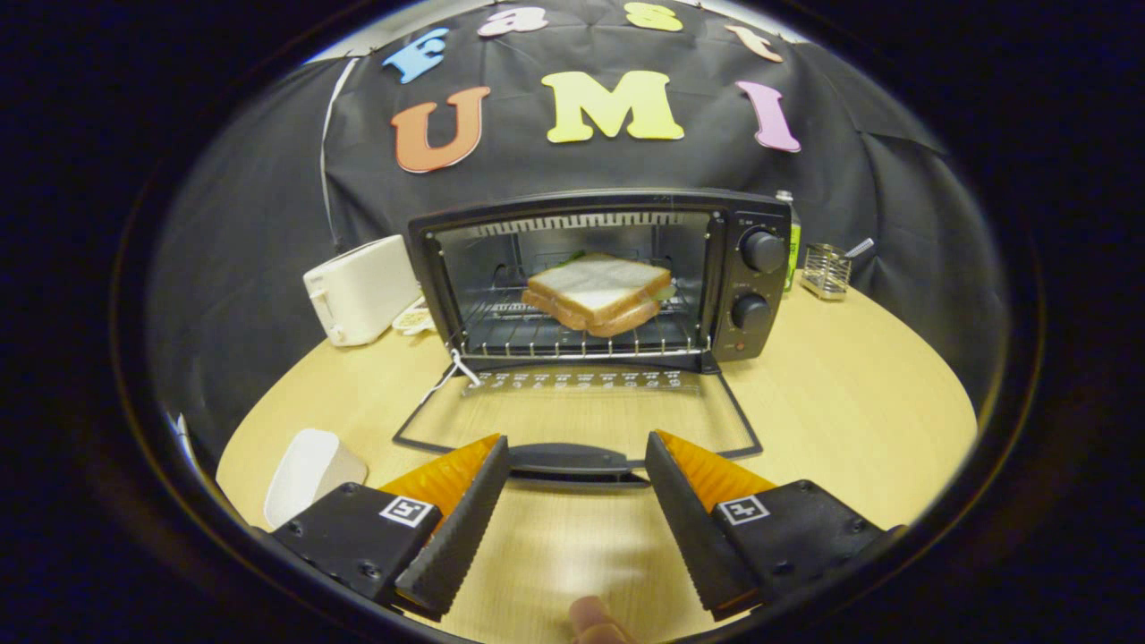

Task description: Open the toaster oven, put the food inside, and close the toaster oven door.

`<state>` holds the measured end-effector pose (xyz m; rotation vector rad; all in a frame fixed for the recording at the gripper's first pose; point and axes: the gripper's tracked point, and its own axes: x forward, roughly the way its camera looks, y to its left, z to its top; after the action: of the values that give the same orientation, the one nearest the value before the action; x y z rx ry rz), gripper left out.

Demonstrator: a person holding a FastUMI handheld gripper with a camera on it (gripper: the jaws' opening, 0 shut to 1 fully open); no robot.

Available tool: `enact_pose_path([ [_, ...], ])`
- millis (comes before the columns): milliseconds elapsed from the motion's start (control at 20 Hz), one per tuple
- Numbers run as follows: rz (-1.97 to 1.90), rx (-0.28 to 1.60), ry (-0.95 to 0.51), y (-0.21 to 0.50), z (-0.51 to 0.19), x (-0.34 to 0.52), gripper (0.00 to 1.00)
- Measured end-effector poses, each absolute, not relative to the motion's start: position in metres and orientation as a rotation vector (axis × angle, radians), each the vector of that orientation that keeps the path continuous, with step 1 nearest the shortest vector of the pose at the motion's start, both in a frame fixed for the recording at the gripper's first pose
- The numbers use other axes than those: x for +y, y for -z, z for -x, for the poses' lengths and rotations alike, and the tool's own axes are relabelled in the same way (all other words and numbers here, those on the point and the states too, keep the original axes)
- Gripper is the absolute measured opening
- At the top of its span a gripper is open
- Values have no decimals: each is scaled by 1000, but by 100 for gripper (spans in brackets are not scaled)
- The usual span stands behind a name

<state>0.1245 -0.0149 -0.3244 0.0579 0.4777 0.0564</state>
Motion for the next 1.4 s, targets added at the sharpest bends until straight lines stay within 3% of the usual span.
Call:
enact_pose_path([
  [400, -81, 577, -33, 381, -116, -9, 100],
  [900, -39, 599, 59, 380, -125, -8, 100],
  [1400, -101, 565, 55, 352, -123, -6, 100],
])
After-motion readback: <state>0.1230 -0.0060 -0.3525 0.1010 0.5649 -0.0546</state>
